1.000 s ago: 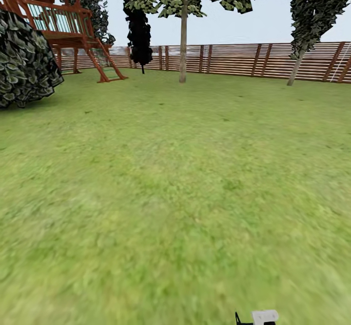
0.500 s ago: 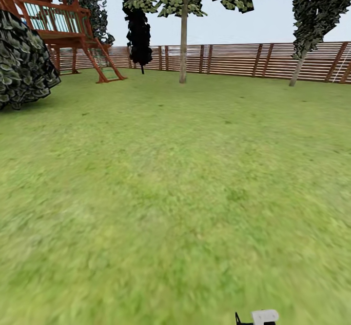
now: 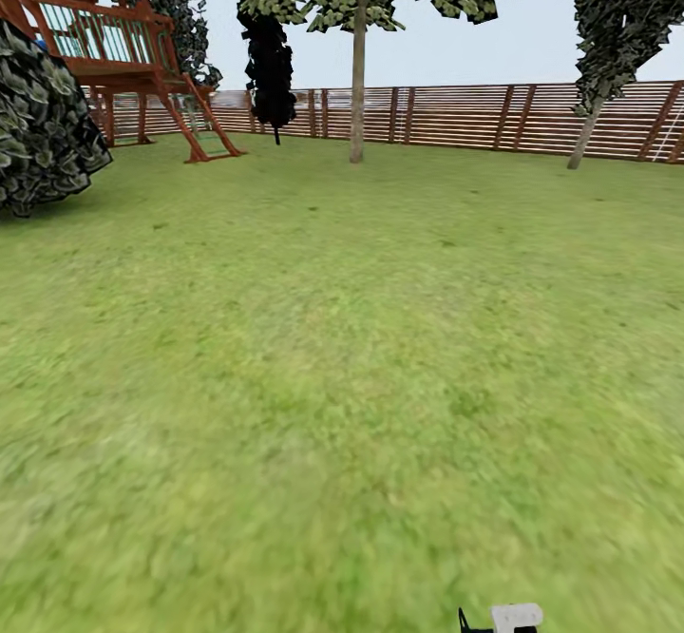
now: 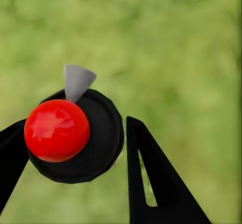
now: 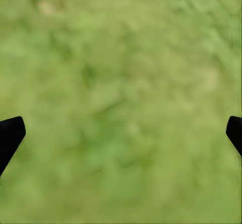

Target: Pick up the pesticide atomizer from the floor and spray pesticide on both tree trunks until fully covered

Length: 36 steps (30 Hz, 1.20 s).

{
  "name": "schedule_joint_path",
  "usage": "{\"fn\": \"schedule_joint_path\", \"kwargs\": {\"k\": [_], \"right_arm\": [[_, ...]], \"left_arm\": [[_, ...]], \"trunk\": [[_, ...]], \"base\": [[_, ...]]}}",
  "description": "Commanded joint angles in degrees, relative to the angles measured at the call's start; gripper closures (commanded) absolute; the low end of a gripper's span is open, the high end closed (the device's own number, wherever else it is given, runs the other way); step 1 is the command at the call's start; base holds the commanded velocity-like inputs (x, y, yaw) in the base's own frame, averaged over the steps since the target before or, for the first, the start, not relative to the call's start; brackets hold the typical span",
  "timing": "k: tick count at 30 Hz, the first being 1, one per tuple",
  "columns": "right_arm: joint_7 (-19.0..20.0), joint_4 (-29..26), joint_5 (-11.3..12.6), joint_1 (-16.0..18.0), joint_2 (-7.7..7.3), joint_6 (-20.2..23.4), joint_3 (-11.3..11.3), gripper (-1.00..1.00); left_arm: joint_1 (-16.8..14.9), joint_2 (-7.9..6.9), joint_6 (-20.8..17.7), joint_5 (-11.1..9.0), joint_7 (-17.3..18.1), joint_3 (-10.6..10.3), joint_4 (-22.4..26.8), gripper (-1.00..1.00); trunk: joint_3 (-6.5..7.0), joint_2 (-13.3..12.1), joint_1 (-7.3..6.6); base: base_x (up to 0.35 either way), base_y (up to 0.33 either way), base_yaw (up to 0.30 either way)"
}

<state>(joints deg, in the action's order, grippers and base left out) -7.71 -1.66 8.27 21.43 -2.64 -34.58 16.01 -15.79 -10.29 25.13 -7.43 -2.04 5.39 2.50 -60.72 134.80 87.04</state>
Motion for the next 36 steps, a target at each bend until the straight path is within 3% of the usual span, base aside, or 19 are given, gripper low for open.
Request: {"fn": "schedule_joint_path", "kwargs": {"k": [1, 36], "right_arm": [[-0.11, 0.0, 0.52, 0.02, 0.0, -0.14, 0.52, -1.0], [-0.11, 0.04, 0.52, 0.02, 0.0, -0.14, 0.52, -1.0]], "left_arm": [[-0.03, 0.01, 0.18, 0.04, 0.1, 0.43, -0.04, 1.0], [-0.03, 0.12, 0.18, 0.13, 0.11, 0.41, -0.07, 1.0]], "trunk": [[-0.05, 0.02, 0.02], [-0.05, 0.02, 0.02]], "base": [[0.339, 0.0, 0.0], [0.339, 0.0, 0.0]]}}
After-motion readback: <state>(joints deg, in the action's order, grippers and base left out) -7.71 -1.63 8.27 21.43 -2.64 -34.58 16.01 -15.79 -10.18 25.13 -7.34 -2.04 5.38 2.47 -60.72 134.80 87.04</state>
